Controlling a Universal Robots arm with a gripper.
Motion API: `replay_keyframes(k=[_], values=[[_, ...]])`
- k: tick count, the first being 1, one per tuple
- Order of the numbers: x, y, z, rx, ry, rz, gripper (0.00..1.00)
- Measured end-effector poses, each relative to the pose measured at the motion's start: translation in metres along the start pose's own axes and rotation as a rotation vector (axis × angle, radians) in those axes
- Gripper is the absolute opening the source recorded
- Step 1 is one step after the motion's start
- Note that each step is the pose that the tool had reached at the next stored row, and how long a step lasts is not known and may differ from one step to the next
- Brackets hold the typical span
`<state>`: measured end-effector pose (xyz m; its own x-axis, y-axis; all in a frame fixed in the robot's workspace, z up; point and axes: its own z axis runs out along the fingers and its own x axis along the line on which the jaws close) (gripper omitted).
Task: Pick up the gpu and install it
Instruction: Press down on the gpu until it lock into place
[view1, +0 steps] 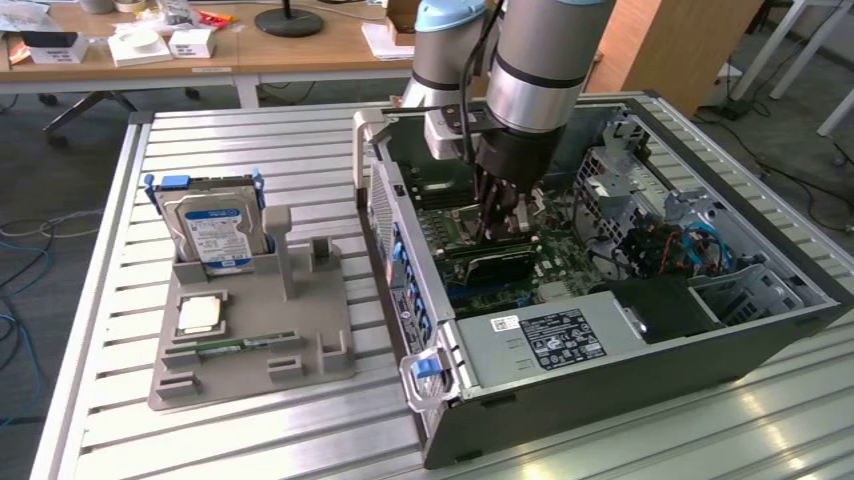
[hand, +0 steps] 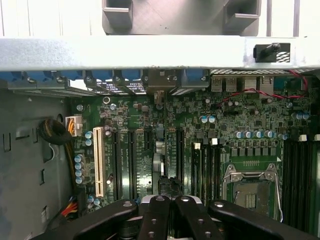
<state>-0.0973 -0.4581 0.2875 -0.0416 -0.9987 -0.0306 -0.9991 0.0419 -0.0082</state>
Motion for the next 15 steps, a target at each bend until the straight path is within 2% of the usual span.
replay_keyframes(k=[9, 15], values=[[-0.0011, 0.0001, 0.0008, 0.0001, -0.0002, 0.0, 0.1], [-0.0009, 0.0005, 0.0069, 0.0001, -0.0002, 0.0, 0.1]])
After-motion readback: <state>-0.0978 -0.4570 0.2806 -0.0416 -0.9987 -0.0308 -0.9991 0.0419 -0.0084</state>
